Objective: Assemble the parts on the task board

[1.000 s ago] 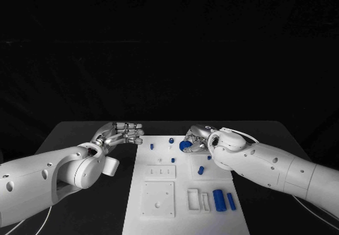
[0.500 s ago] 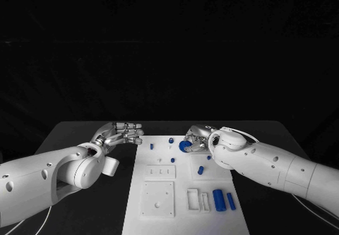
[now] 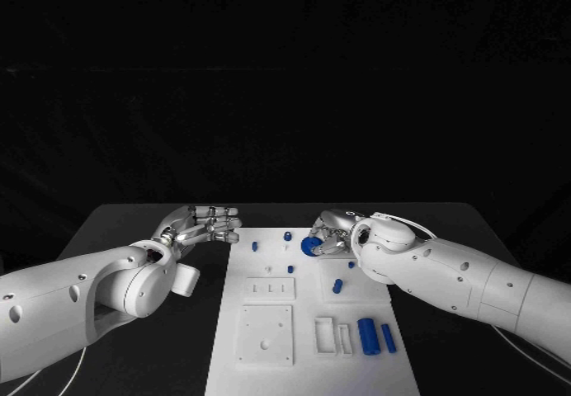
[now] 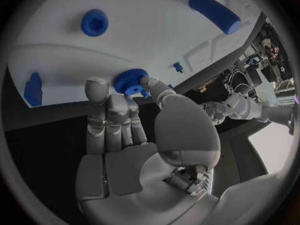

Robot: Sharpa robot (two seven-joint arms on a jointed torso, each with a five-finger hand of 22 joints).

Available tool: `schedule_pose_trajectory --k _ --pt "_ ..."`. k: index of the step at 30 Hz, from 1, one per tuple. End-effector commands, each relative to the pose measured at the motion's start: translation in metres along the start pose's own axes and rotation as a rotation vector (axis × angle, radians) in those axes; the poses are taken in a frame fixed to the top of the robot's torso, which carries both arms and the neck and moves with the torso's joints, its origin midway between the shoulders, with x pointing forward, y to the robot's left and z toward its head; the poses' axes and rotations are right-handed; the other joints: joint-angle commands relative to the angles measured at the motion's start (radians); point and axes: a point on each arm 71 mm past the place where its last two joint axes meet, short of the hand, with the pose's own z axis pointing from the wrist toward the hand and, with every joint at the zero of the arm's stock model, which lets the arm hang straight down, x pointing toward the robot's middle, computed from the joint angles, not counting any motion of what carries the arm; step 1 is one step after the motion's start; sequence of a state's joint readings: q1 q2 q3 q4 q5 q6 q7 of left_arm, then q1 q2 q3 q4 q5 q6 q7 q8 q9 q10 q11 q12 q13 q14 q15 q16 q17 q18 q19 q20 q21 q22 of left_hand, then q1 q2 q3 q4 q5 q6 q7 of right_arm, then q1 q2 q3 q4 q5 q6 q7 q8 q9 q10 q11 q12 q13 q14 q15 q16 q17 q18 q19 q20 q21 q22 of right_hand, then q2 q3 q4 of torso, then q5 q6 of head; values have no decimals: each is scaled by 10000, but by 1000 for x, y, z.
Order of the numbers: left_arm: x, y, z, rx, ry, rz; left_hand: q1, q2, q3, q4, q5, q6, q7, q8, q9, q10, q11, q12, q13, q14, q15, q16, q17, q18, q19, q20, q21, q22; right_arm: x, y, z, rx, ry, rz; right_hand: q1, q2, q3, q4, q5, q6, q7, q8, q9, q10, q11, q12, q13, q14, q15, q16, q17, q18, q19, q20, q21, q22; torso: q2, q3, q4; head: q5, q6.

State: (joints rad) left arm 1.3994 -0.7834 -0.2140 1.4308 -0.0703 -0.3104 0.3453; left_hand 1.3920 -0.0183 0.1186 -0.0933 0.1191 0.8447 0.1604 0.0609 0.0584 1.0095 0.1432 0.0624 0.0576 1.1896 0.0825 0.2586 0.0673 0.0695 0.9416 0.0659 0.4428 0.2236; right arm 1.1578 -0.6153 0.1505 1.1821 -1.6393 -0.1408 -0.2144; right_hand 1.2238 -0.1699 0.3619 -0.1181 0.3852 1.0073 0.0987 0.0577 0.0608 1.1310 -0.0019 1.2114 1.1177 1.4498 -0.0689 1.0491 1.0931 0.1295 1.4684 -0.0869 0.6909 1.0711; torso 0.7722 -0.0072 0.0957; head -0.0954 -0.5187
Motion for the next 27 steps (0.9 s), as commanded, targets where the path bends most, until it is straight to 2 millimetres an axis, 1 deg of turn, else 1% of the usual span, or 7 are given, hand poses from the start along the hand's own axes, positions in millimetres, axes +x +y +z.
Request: schedule_pose_trajectory --k 1,8,10,11,15,19,27 --pt "2 -1 0 43 135 -73 56 -20 -42 -3 -30 -57 19 -24 -15 -66 -19 10 9 -52 29 -64 -12 8 97 -1 -33 -12 8 0 -1 -175 341 -438 199 42 75 -126 -363 144 48 43 14 21 28 -5 18 31 -8 -12 23 146 429 -20 -25 32 -2 0 2 -5 -5" --pt "2 -1 0 39 124 -69 61 -20 -47 -1 -30 -109 28 -25 -17 -84 -15 13 9 -49 30 -66 -12 8 98 -2 -29 -16 6 2 -2 -287 0 -644 372 98 275 -310 -1475 387 32 48 17 119 56 77 74 33 11 27 65 136 430 -4 30 112 -2 -2 1 -18 -8" --pt "2 -1 0 39 125 -70 61 -20 -47 -1 -30 -109 28 -25 -17 -84 -15 13 9 -49 30 -66 -12 8 98 -2 -29 -16 5 2 -2 -306 -89 -659 353 108 193 -251 -1960 500 29 47 18 161 74 112 98 32 24 29 69 136 432 3 38 127 1 0 0 -22 -8" --pt "2 -1 0 39 125 -69 61 -20 -47 -1 -30 -109 28 -25 -17 -84 -15 13 9 -49 30 -66 -12 8 98 -2 -29 -16 5 2 -2 -316 -137 -663 311 100 57 -149 -2465 604 15 44 18 189 84 136 113 36 33 38 77 135 437 12 53 141 1 0 -2 -23 -4" --pt "2 -1 0 39 130 -71 61 -20 -47 -1 -30 -109 28 -25 -17 -84 -15 13 9 -49 30 -66 -12 8 98 -2 -29 -16 4 2 -2 -324 -286 -661 426 84 -238 213 -2993 876 -8 41 24 229 103 176 132 37 43 52 91 146 441 29 54 162 -4 -3 0 -26 -3" --pt "2 -1 0 38 123 -69 61 -20 -47 -1 -30 -109 28 -25 -17 -84 -15 13 9 -49 30 -66 -12 8 98 -2 -29 -16 3 2 -2 -292 -467 -666 539 58 -316 470 -3145 1165 -87 46 37 248 62 184 130 36 12 42 88 130 440 4 46 175 -5 -2 0 -26 3" --pt "2 -1 0 40 116 -67 61 -20 -47 -1 -30 -109 28 -25 -17 -84 -15 13 9 -49 30 -66 -12 8 98 -2 -29 -16 -2 6 -4 -397 -1081 -714 602 72 -107 511 -3053 1464 -172 47 43 319 5 205 151 43 -36 36 98 90 448 -48 71 196 -1 -4 7 -15 26"
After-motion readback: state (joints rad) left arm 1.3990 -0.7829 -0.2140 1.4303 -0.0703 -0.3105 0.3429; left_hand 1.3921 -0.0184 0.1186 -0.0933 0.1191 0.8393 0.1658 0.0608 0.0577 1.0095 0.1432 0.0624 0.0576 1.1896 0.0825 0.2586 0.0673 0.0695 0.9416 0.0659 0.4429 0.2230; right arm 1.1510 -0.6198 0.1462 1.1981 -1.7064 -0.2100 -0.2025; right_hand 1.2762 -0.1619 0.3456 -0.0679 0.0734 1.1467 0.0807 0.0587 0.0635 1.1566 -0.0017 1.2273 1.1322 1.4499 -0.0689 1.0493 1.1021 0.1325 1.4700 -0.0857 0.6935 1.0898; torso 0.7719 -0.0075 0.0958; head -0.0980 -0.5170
